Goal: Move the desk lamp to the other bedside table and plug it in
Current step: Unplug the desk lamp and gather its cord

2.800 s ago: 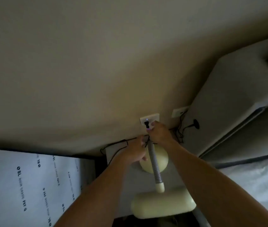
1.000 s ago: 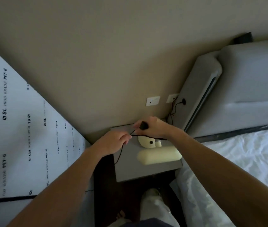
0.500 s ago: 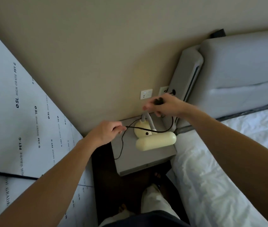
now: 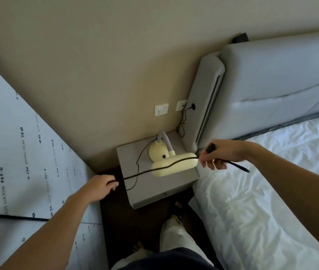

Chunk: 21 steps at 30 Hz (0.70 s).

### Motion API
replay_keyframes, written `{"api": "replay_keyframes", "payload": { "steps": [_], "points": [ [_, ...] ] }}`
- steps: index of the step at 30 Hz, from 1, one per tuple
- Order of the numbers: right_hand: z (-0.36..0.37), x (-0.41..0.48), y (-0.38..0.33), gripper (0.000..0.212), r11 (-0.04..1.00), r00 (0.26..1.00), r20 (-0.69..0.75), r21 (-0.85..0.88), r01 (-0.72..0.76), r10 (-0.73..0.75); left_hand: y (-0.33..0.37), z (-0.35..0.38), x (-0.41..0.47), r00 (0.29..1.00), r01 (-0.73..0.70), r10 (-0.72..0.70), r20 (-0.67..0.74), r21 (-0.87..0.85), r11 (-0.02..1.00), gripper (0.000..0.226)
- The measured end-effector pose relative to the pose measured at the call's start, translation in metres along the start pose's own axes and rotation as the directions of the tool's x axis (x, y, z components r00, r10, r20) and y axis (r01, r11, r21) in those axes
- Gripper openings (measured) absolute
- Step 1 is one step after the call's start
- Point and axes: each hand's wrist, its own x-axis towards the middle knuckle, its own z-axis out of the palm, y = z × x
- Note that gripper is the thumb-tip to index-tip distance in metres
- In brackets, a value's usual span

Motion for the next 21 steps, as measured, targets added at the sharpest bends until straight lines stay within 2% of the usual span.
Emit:
{"api": "replay_keyframes", "payload": {
  "steps": [2,3,6,8,12,15,18,21],
  "points": [
    [-0.011,-0.018,0.044,0.019,0.97,0.982,-0.066,-0.162,-0.184,0.175,-0.026,0.031,-0.002,0.98,0.116,-0.129,0.149,0.093,0.989,0.029],
    [-0.017,-0.025,0.06,0.018,0.948,0.962,-0.12,-0.179,-0.264,0.245,-0.029,0.047,0.003,0.957,0.149,-0.186,0.222,0.172,0.974,0.029],
    [-0.037,-0.039,0.082,0.016,0.891,0.871,-0.3,-0.118,-0.438,0.388,-0.002,0.087,0.027,0.918,0.101,-0.245,0.313,0.413,0.905,0.031],
    [-0.051,-0.044,0.085,0.013,0.888,0.796,-0.443,0.0,-0.46,0.413,0.041,0.106,0.047,0.932,0.042,-0.177,0.316,0.392,0.919,0.033],
    [-0.079,-0.044,0.084,0.01,0.92,0.606,-0.694,0.267,-0.286,0.389,0.144,0.133,0.085,0.92,-0.032,0.008,0.393,0.053,0.998,0.023],
    [-0.095,-0.035,0.073,0.019,0.942,0.532,-0.788,0.331,-0.059,0.31,0.204,0.142,0.109,0.89,0.007,0.108,0.443,-0.248,0.969,0.013],
    [-0.113,-0.027,0.059,0.036,0.968,0.521,-0.841,0.232,0.1,0.147,0.255,0.145,0.148,0.902,0.056,0.174,0.395,-0.507,0.86,0.011],
    [-0.135,-0.015,0.048,0.044,0.967,0.549,-0.834,0.098,0.234,-0.049,0.303,0.129,0.189,0.919,0.128,0.216,0.329,-0.769,0.626,0.02]
  ]
}}
